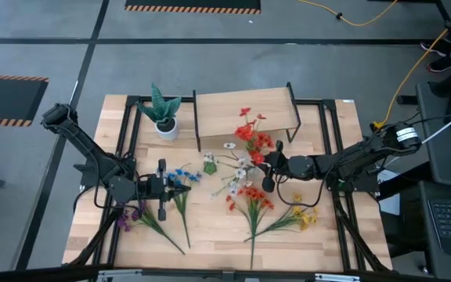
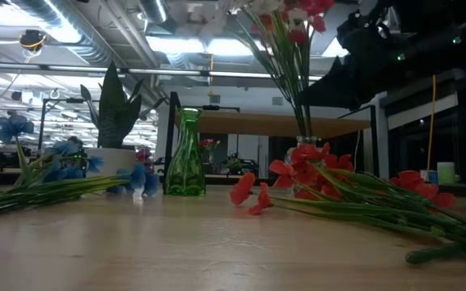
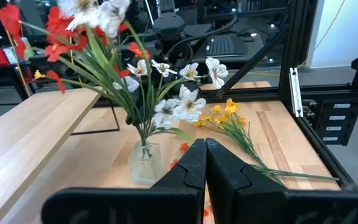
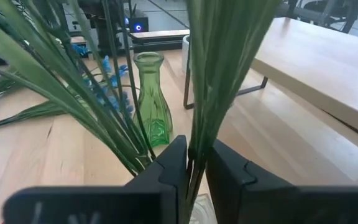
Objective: Pick and place flowers into a vace then onto a shelf
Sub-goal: Put the left orange flowers into the transparent vase
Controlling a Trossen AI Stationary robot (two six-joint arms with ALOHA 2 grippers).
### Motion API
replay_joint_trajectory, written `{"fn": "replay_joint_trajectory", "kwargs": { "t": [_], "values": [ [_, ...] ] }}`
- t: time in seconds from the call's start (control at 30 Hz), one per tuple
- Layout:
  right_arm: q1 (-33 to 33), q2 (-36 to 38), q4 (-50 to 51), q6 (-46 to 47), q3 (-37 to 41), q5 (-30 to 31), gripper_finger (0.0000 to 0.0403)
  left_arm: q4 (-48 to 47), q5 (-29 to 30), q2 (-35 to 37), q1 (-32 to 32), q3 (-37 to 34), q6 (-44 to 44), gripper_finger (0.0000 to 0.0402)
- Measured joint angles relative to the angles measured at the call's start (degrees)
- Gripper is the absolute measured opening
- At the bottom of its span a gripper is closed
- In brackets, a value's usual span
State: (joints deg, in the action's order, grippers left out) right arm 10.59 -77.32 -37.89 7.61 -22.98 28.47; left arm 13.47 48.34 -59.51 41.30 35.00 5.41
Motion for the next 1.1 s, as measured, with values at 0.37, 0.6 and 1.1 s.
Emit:
{"fn": "replay_joint_trajectory", "kwargs": {
  "t": [0.37,0.6,1.1],
  "values": [
    [0.02,0.52,2.61,-0.42,-0.02,-2.66,0.0063,-0.02,0.0,0.0,0.0,0.0,0.02,0.0004],
    [0.14,7.85,11.04,1.19,-0.07,-2.6,0.0063,-0.51,-0.02,0.0,0.0,0.0,-0.1,0.0003],
    [0.52,8.98,13.16,2.62,-0.09,-3.15,0.0063,-0.59,-0.02,-0.01,0.0,0.0,-0.13,0.0002]
  ]
}}
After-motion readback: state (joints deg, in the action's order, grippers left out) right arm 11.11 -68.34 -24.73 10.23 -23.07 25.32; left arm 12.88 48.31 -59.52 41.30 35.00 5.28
